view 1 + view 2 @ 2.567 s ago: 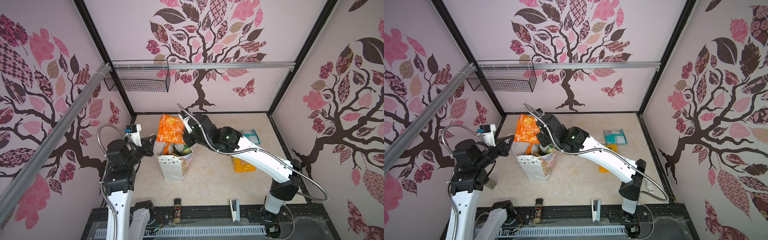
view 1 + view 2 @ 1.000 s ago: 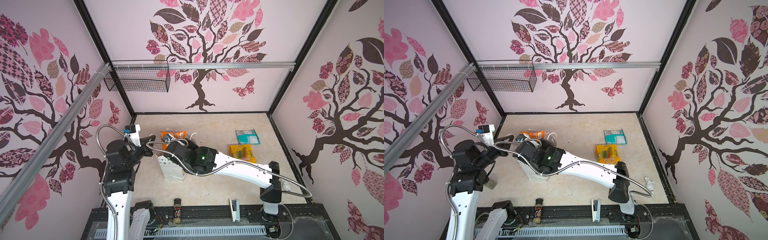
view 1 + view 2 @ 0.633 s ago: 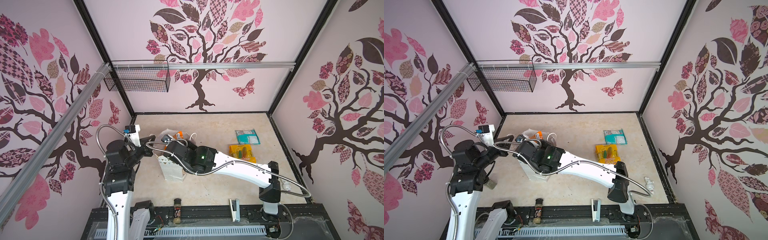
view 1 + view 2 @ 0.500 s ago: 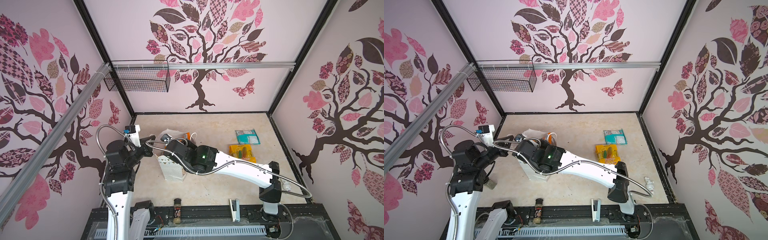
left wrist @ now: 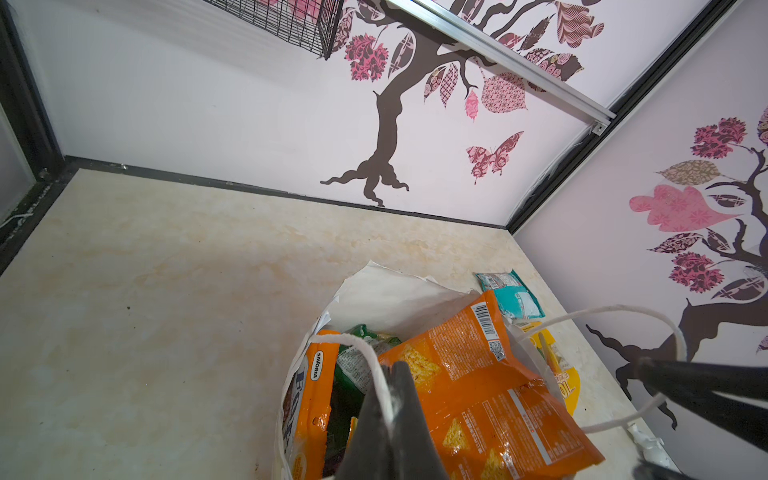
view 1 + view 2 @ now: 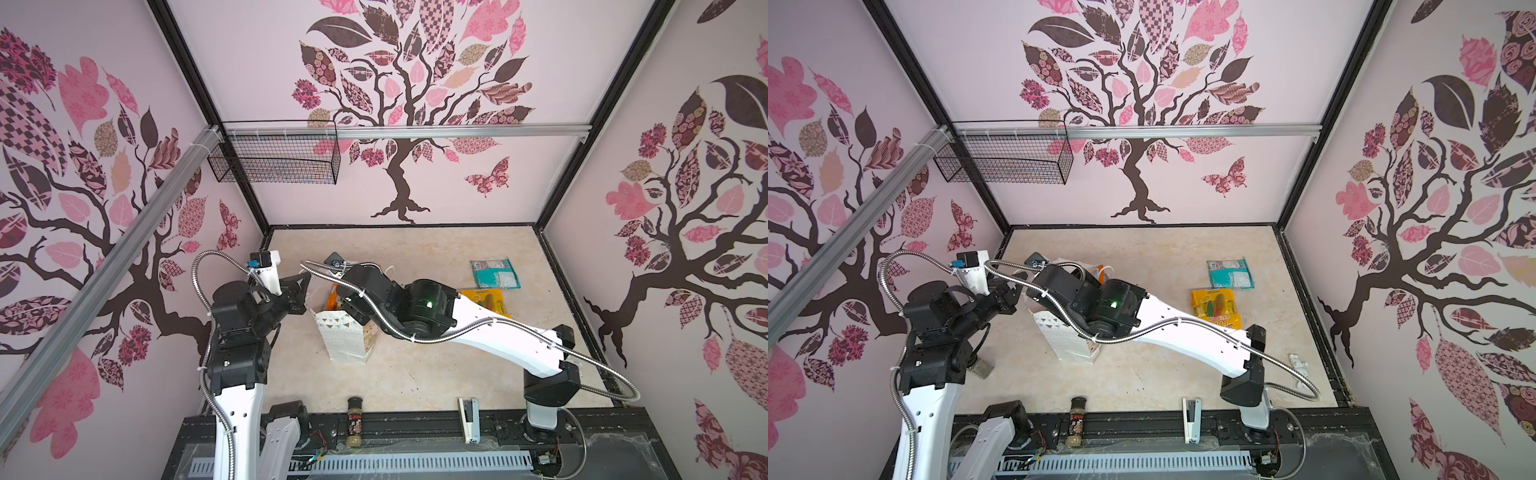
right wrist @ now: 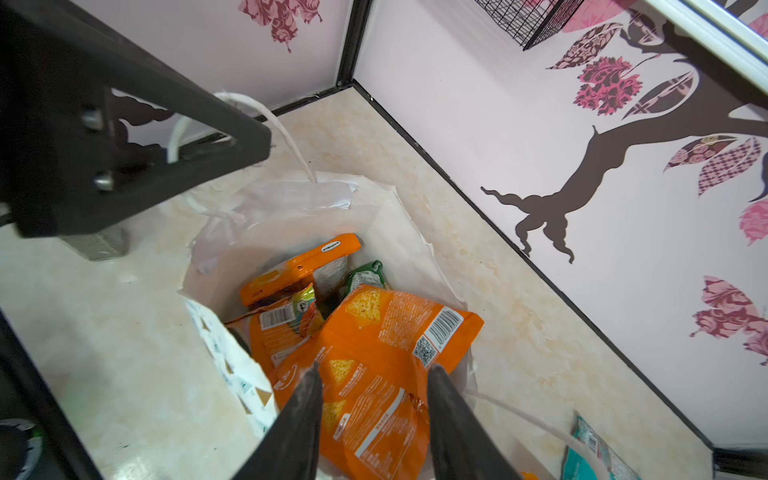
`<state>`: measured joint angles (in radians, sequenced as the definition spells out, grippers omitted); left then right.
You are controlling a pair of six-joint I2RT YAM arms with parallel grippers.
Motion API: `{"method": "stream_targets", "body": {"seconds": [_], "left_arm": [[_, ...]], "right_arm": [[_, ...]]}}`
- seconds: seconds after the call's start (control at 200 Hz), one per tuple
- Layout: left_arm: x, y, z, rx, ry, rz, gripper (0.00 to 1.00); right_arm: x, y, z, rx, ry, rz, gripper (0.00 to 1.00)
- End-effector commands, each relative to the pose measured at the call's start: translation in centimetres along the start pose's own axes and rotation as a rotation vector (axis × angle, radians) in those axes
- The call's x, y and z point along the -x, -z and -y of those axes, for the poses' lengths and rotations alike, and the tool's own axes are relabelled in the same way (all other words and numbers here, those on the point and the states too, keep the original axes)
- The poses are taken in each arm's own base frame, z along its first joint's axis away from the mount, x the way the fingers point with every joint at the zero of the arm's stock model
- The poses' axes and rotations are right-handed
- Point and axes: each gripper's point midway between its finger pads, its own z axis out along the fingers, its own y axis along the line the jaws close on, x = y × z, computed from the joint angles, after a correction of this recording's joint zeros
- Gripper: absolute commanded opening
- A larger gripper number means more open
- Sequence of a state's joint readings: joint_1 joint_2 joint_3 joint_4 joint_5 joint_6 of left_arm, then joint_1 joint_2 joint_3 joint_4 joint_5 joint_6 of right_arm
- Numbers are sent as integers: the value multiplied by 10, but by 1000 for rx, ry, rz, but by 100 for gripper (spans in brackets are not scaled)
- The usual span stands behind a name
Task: Place the snacks into the paper bag
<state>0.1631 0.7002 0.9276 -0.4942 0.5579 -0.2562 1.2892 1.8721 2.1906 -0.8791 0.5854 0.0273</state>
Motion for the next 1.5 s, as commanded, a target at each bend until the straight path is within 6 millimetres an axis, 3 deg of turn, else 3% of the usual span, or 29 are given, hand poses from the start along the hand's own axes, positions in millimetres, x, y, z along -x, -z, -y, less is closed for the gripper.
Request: {"method": "stream_targets", "body": {"seconds": [0.0,0.08,0.225,0.335,0.46,0.575,0.75,0.9,1.03,1.24,1.305,1.495], "left_arm": [[22,12,14,-21,-13,47,5],[33,20,26,-40,5,50,21],[57,39,36,8,12,53,35],[73,61,43,75,-20,44,44],[82,79,66,33,-63,13,47],[78,81,85,-64,-53,-53,45],[53,65,82,-100,-53,-175,43],[31,47,91,-143,-80,-260,43],[3,20,100,-129,-161,-369,43],[-47,-32,104,-79,-241,-578,45],[-49,-45,97,-39,-249,-586,48],[-60,-76,100,-49,-241,-654,50]], "right_arm": [[13,57,26,75,-144,66,50],[-2,64,36,108,-211,57,54],[-35,50,47,113,-298,34,58],[-42,34,44,140,-323,34,59],[-40,22,43,162,-335,57,61],[-39,11,39,173,-326,63,61],[-37,-7,45,158,-334,69,55],[-42,-18,60,118,-338,48,29],[-40,-10,63,129,-344,70,8],[-38,1,66,140,-348,97,2],[-41,2,67,142,-346,99,2],[-44,11,72,133,-337,117,0]]}}
